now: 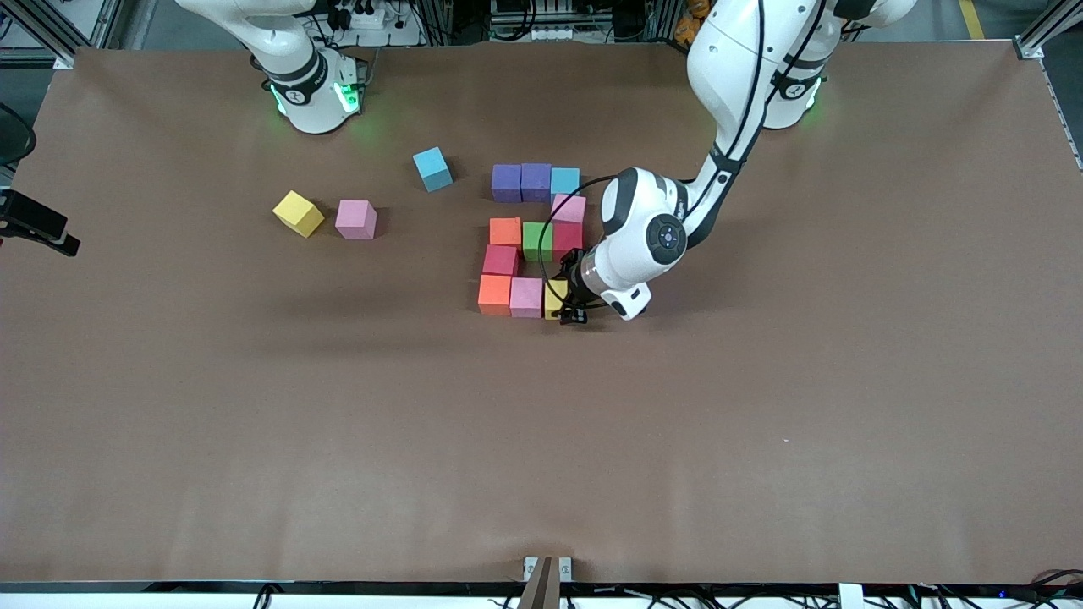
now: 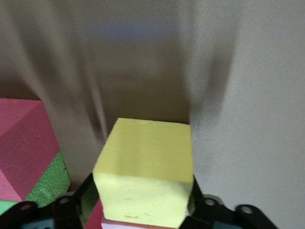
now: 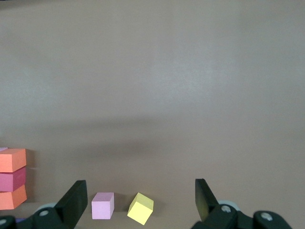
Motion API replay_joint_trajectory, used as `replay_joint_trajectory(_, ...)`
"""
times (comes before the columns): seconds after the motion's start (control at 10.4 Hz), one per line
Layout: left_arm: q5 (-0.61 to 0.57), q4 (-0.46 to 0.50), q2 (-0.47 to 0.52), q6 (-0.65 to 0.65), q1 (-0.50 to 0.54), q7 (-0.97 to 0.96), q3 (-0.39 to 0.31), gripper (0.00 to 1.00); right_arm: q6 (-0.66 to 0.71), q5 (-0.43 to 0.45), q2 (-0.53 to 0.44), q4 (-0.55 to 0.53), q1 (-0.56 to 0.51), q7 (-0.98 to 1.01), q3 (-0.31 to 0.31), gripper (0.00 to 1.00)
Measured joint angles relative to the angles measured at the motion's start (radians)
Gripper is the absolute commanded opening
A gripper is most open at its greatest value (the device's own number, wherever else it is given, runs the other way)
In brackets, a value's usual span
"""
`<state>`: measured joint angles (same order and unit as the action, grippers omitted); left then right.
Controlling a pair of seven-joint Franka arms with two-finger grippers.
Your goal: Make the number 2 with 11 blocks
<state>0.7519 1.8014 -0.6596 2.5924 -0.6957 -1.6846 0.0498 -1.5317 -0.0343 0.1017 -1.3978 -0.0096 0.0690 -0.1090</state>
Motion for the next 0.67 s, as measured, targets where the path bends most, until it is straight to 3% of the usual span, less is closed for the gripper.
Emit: replay_joint_trajectory(0.67,0.0,-0.029,0.028,0.004,0.001,0.004,-0.001,1.0,0.0,0.0,0.0,0.0,0.0,0.0,0.001,1.0)
